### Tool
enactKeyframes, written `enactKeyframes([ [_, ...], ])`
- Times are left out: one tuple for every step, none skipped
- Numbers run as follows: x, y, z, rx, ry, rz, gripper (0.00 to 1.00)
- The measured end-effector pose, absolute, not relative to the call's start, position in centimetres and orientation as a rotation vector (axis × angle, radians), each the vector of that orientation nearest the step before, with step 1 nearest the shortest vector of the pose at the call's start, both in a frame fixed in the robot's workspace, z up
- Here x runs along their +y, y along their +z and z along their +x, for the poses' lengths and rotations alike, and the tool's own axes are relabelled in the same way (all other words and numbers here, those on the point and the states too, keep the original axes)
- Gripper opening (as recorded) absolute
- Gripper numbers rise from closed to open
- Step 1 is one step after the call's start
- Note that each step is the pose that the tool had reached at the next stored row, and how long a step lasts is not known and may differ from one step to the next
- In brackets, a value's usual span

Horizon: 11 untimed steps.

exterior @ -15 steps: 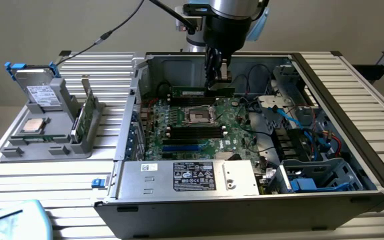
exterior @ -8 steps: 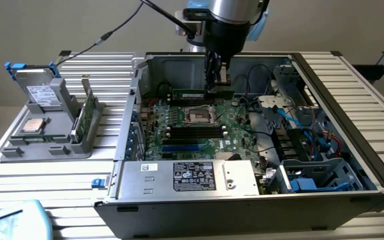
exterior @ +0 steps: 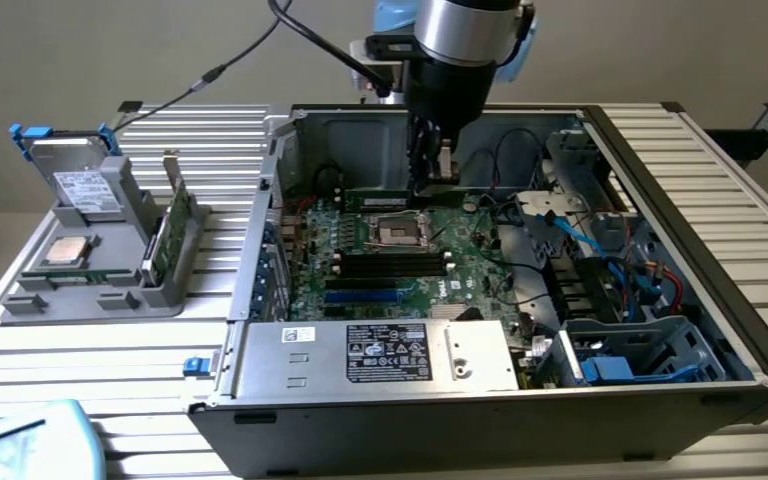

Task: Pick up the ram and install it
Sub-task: 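Insert the ram into the slot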

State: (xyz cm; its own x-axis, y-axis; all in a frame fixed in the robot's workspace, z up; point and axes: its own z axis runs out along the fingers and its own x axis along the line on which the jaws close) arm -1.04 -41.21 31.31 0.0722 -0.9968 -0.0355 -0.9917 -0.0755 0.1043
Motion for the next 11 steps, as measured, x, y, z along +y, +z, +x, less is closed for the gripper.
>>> enactKeyframes([
  [-41.2, 31.1, -1.1, -2.09, -0.15, 2.269, 0.14],
  [-41.2, 30.9, -1.1, -2.084, -0.149, 2.274, 0.14],
  [-41.2, 30.8, -1.3, -2.082, -0.149, 2.276, 0.14],
  [-41.2, 30.6, -1.4, -2.082, -0.149, 2.276, 0.14],
  [-41.2, 30.4, -1.6, -2.082, -0.149, 2.276, 0.14],
  [-41.1, 30.2, -1.8, -2.082, -0.149, 2.276, 0.14],
  [-41.1, 30.0, -1.9, -2.082, -0.149, 2.276, 0.14],
  [-41.1, 29.9, -2.1, -2.082, -0.149, 2.276, 0.14],
  [-41.0, 29.7, -2.2, -2.082, -0.149, 2.276, 0.14],
  [-41.0, 29.5, -2.3, -2.082, -0.149, 2.277, 0.14],
  [-41.0, 29.3, -2.3, -2.081, -0.149, 2.277, 0.14],
])
